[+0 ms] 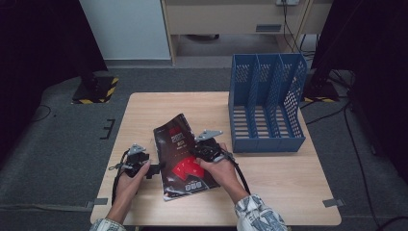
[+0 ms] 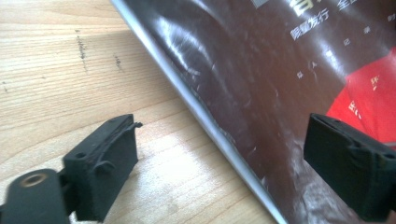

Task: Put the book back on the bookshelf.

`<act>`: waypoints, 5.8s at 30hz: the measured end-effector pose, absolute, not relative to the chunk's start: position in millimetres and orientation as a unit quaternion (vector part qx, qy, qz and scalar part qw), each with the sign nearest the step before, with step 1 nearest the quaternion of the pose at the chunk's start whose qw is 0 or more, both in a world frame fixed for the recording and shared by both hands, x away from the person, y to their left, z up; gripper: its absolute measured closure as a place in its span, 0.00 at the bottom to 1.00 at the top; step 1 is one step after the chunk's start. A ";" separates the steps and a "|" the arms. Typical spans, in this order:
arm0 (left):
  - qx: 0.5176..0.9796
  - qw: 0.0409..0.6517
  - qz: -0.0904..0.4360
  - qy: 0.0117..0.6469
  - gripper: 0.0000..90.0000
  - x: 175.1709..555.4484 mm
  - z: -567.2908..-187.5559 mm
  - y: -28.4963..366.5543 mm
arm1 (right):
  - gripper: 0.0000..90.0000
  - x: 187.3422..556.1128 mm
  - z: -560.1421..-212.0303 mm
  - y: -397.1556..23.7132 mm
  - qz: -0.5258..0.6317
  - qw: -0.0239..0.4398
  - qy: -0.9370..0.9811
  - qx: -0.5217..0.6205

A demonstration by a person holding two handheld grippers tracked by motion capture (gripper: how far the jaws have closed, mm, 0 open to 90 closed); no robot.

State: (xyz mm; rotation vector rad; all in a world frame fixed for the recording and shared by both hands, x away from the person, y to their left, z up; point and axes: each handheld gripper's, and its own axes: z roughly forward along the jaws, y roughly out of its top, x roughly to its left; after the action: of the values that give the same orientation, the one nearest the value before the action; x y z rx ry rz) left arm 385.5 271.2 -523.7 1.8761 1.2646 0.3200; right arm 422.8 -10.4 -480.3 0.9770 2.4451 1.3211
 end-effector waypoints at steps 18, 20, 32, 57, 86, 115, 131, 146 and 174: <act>0.751 0.447 0.084 0.479 0.10 399.2 -529.2 254.3 | 0.97 421.4 -463.8 -16.2 0.479 0.114 0.810 0.319; 0.760 0.442 0.079 0.470 0.11 401.4 -530.8 251.9 | 0.97 421.7 -463.2 -16.6 0.480 0.116 0.809 0.320; 0.774 0.447 0.060 0.445 0.19 406.5 -536.1 236.1 | 0.97 419.1 -459.0 -19.1 0.504 0.137 0.794 0.311; 0.748 0.454 0.035 0.483 0.95 398.0 -518.1 250.4 | 0.96 416.0 -463.0 -26.1 0.510 0.134 0.795 0.299; 0.780 0.454 0.088 0.422 0.96 391.7 -488.4 243.6 | 0.93 432.2 -403.0 -25.4 0.478 0.131 0.830 0.255; 0.779 0.469 0.070 0.409 0.89 398.0 -500.8 240.8 | 0.97 431.0 -396.3 -43.1 0.566 0.114 0.778 0.248; 0.780 0.461 0.162 0.391 0.97 388.2 -474.0 243.2 | 0.90 426.2 -379.0 -45.2 0.553 0.157 0.790 0.214; 0.780 0.471 0.158 0.380 0.96 386.0 -473.2 242.9 | 0.96 427.6 -368.0 -47.8 0.560 0.157 0.785 0.212; 0.792 0.367 0.187 0.451 0.04 395.5 -514.6 265.2 | 0.97 425.8 -352.0 -38.1 0.569 0.171 0.768 0.239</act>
State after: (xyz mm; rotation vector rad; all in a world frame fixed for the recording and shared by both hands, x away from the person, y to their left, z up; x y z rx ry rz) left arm 395.5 265.2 -514.6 2.0355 1.1588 0.4794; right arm 425.8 -38.1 -352.0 0.6781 2.1819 1.6166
